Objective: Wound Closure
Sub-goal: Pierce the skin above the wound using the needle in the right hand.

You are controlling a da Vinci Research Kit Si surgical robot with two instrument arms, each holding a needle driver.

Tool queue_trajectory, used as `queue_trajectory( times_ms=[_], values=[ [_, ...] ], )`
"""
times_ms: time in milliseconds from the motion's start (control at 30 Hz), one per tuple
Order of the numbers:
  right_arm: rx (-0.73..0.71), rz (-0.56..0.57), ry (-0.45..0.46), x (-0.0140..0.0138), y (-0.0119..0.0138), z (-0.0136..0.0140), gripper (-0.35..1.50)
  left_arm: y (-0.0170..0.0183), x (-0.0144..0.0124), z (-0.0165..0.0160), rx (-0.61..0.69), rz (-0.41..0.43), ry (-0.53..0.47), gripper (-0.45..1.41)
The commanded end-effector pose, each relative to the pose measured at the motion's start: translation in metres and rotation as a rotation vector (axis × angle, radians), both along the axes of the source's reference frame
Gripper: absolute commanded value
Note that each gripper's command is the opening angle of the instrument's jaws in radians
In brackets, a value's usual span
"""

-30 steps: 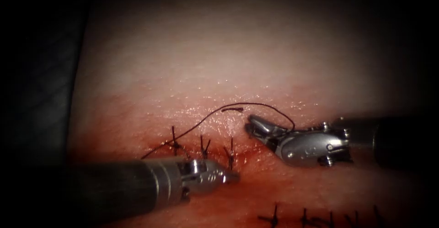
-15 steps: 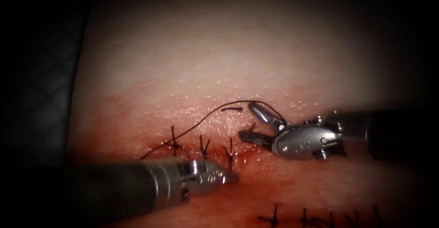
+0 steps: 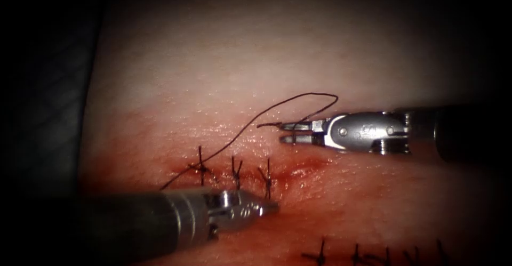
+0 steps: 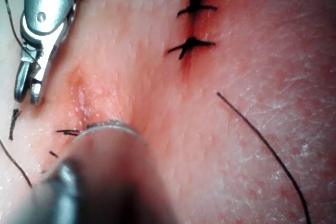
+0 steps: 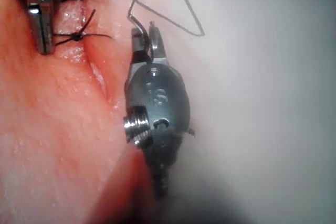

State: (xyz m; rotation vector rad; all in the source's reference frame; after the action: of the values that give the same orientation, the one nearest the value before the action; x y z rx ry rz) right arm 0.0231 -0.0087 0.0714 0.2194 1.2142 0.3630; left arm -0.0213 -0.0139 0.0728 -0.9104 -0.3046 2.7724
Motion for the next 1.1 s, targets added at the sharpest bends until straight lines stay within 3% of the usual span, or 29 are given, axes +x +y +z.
queue_trajectory(
  times_ms=[33, 100, 233, 367, 467, 533, 667, 767, 933, 1100],
  values=[
    [0.052, 0.012, 0.005, 0.0009, -0.0002, 0.0006, -0.35, 0.0, -0.0006, 0.0004, -0.005, -0.005, -0.007, -0.33],
    [0.193, 0.1, 0.041, 0.0007, -0.0001, 0.0011, -0.35, 0.0009, -0.0011, -0.0004, -0.059, -0.035, -0.052, -0.3],
    [0.245, 0.163, 0.046, 0.0006, 0.0004, 0.0015, -0.35, 0.0018, -0.002, -0.001, -0.114, -0.085, -0.094, -0.3],
    [0.234, 0.192, 0.078, 0.0006, 0.0004, 0.001, -0.35, 0.0021, -0.0029, -0.0008, -0.141, -0.103, -0.119, -0.3],
    [0.121, 0.159, 0.076, 0.0004, 0.0, 0.0003, -0.35, 0.0032, -0.0027, -0.0007, -0.154, -0.136, -0.144, -0.27],
    [0.075, 0.149, 0.083, 0.0004, -0.0004, -0.0004, -0.35, 0.0042, -0.0024, -0.0001, -0.176, -0.168, -0.167, -0.37],
    [0.046, 0.141, 0.085, 0.0008, -0.0009, -0.0009, -0.35, 0.0048, -0.0021, 0.001, -0.179, -0.171, -0.167, -0.35],
    [0.046, 0.141, 0.086, 0.0008, -0.0009, -0.0009, -0.35, 0.0046, -0.0025, 0.0019, -0.186, -0.173, -0.162, -0.45],
    [0.056, 0.163, 0.096, 0.0005, 0.0007, -0.0014, -0.35, 0.0021, -0.0032, 0.0058, -0.119, -0.073, -0.068, -0.45],
    [0.087, 0.172, 0.11, 0.0005, 0.001, -0.0017, -0.35, 0.002, -0.0027, 0.0063, -0.09, -0.065, -0.052, -0.45]
  ],
)
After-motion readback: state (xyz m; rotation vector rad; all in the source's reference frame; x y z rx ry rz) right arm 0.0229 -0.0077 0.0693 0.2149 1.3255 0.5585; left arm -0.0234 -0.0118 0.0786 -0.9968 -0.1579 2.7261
